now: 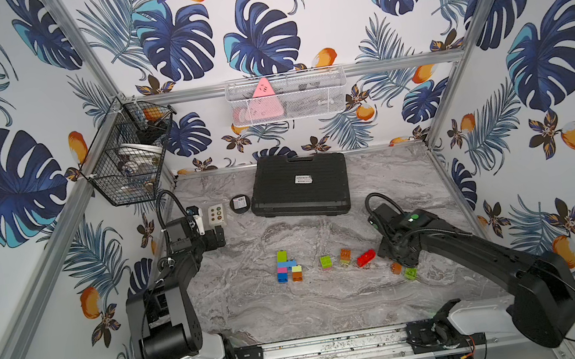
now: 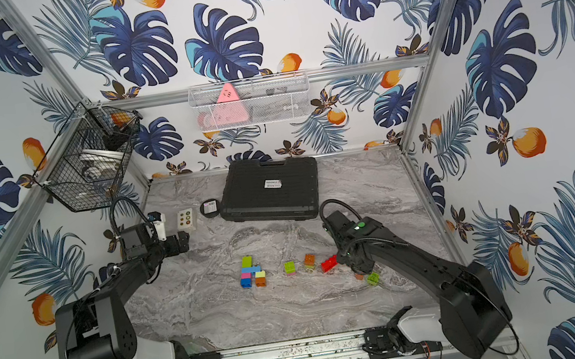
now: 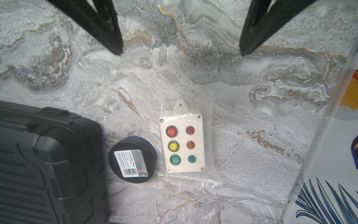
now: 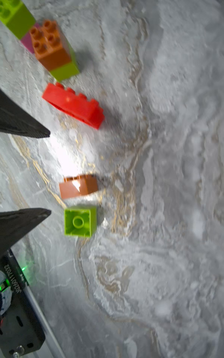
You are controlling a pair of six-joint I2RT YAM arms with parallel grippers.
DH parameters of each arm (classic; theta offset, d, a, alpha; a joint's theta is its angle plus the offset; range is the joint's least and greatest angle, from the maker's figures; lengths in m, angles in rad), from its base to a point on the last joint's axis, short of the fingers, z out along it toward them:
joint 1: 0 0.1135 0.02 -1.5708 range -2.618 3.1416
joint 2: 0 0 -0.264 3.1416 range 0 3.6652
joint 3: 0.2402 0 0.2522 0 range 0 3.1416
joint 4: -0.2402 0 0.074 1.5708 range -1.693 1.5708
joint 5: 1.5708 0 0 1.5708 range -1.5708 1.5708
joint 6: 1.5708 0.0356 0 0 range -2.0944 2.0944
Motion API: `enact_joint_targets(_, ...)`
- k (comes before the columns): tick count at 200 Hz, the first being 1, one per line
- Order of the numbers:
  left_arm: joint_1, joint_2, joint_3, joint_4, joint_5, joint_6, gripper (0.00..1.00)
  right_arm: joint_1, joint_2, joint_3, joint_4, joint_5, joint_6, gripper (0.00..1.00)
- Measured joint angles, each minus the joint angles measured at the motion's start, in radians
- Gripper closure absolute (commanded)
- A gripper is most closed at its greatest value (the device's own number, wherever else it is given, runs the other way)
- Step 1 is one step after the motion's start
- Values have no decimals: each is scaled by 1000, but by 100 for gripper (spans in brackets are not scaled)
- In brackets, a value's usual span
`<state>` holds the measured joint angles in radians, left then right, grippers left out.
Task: Assemble the letter h with lego
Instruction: Pick up the lego brick from the center of the board.
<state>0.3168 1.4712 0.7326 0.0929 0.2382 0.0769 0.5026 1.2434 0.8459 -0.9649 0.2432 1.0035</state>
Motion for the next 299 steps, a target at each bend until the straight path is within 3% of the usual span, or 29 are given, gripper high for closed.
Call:
enact_joint_targets(34, 0, 0, 0, 0, 1, 0, 1, -92, -24, -74, 38, -53, -14, 43)
enact_joint_targets(102, 3, -7, -3, 0, 13, 0, 1, -98, 97, -77, 133, -122, -76, 52)
enact_joint_targets(140, 3, -6, -3, 0, 20, 1, 1, -98, 148, -115, 181, -145, -89, 68)
enact_joint_targets(161, 3, -5, -3, 0, 20, 1, 1, -98, 151, -124, 203, -154, -99, 74)
enact_joint_targets(200, 3, -10, 0, -9, 80, 30, 1, -86, 97, -134, 245, -231, -142, 75)
enact_joint_targets(214, 3, -35, 1, -31, 108, 48, 1, -48, 73, -148, 285, -290, -161, 76)
enact_joint_targets(241, 4, -84, -18, -18, 143, 77, 1, 141, 82, -156, 419, -418, -177, 75)
enact_joint_targets(271, 4, -47, -28, -31, 146, 79, 1, 320, 225, -128, 664, -534, -157, 75)
enact_joint_targets(299, 4, -44, -27, -31, 142, 79, 1, 375, 376, -88, 864, -594, -147, 75)
